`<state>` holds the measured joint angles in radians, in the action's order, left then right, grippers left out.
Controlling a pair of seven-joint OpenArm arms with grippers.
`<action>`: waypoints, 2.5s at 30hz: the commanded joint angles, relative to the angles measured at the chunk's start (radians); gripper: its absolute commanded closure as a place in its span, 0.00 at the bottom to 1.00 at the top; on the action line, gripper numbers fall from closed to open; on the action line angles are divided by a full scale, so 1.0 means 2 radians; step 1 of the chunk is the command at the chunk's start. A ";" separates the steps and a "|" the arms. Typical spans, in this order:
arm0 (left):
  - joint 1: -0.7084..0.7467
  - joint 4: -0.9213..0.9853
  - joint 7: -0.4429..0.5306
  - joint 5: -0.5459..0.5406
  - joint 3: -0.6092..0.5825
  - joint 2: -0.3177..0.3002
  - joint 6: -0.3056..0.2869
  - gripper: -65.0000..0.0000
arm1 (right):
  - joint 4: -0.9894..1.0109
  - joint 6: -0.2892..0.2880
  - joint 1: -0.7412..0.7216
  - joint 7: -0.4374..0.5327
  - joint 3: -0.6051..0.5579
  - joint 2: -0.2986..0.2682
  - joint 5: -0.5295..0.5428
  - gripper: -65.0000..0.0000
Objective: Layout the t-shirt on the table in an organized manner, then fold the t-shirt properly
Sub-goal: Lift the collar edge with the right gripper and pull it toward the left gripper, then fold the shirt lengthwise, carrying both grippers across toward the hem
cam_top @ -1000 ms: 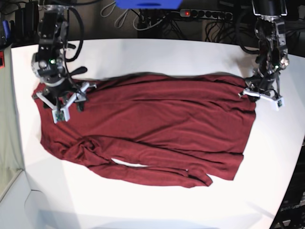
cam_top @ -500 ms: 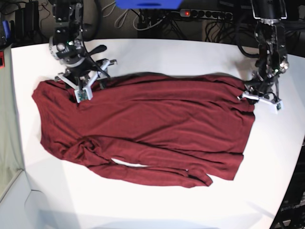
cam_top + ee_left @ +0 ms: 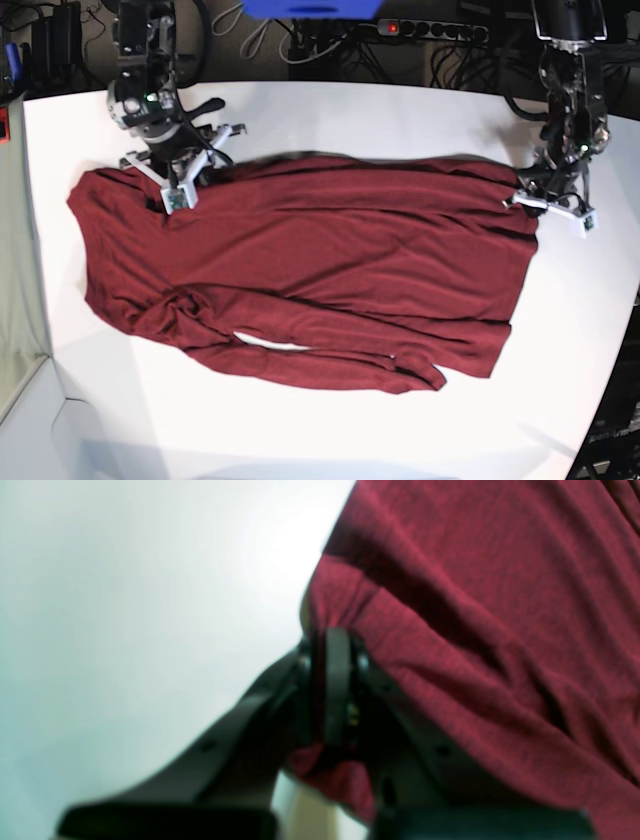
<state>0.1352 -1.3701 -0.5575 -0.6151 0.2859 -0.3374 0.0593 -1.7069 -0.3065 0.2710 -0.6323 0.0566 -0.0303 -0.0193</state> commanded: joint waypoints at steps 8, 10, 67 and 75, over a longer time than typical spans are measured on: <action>-0.012 -0.013 0.000 -0.005 0.015 -0.016 0.003 1.00 | -0.049 0.001 0.025 0.009 0.023 0.000 0.004 1.00; -0.014 -0.013 -0.001 -0.005 0.032 -0.014 0.003 1.00 | -0.072 0.001 0.034 0.009 0.026 0.001 0.005 1.00; -0.014 -0.010 0.001 0.000 0.045 -0.013 0.003 1.00 | 0.005 0.003 0.014 0.007 -0.049 0.055 0.004 0.56; -0.014 -0.014 0.001 -0.004 0.048 -0.013 0.003 1.00 | -0.016 0.003 0.034 0.007 -0.047 0.055 0.004 1.00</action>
<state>0.1188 -1.3766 -0.5728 -0.6189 0.3717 -0.3485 0.0620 -1.7233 -0.2996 0.3347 -0.6212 -0.0399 0.0757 -0.0181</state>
